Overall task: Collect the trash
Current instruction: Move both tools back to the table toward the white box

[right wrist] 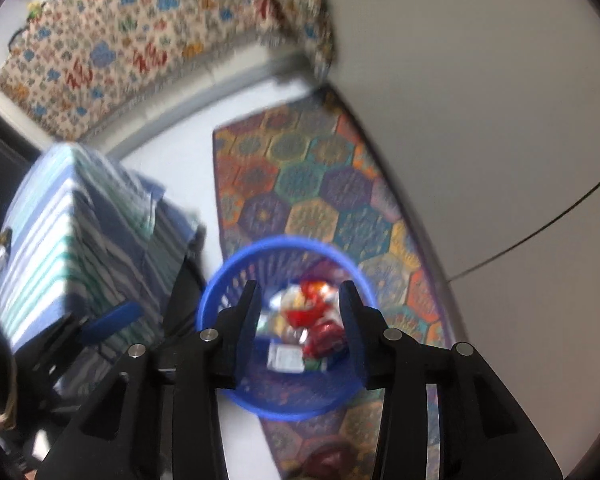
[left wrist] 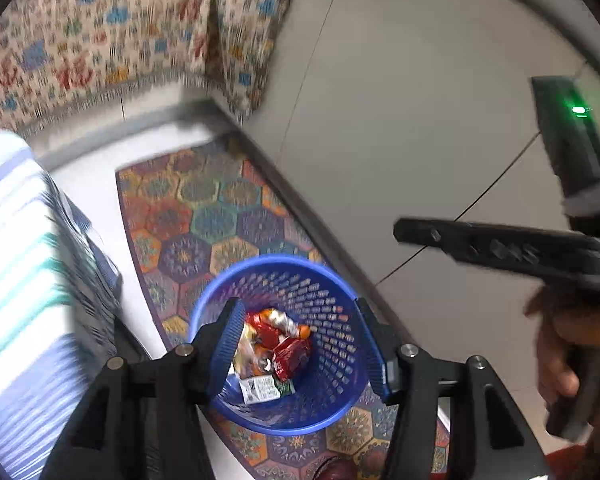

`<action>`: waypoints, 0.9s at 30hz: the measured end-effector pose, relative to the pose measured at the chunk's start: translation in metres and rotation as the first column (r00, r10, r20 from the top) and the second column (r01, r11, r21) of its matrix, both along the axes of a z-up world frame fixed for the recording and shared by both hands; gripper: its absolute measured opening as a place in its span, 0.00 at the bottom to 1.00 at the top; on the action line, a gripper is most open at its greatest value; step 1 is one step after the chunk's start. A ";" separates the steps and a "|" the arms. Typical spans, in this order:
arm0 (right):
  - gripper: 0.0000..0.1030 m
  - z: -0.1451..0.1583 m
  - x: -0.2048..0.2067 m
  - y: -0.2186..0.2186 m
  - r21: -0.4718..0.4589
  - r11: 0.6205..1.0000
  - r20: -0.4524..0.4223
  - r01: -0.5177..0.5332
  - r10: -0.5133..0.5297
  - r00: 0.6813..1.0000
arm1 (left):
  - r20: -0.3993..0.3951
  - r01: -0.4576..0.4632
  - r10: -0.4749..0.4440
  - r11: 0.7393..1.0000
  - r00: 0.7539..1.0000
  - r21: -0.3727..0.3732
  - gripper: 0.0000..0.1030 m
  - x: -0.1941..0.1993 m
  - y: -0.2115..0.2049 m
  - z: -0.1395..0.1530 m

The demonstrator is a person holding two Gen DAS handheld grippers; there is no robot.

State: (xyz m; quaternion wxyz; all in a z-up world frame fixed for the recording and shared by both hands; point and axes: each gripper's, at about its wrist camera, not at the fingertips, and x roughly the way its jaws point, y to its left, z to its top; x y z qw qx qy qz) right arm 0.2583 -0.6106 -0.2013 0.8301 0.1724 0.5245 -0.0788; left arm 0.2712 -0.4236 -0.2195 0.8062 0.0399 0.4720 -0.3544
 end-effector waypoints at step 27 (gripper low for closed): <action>0.89 0.039 -0.006 0.373 -0.095 0.806 0.211 -0.584 0.589 0.780 | 0.213 -0.516 0.478 0.835 0.852 0.190 0.72 -0.035 0.404 0.040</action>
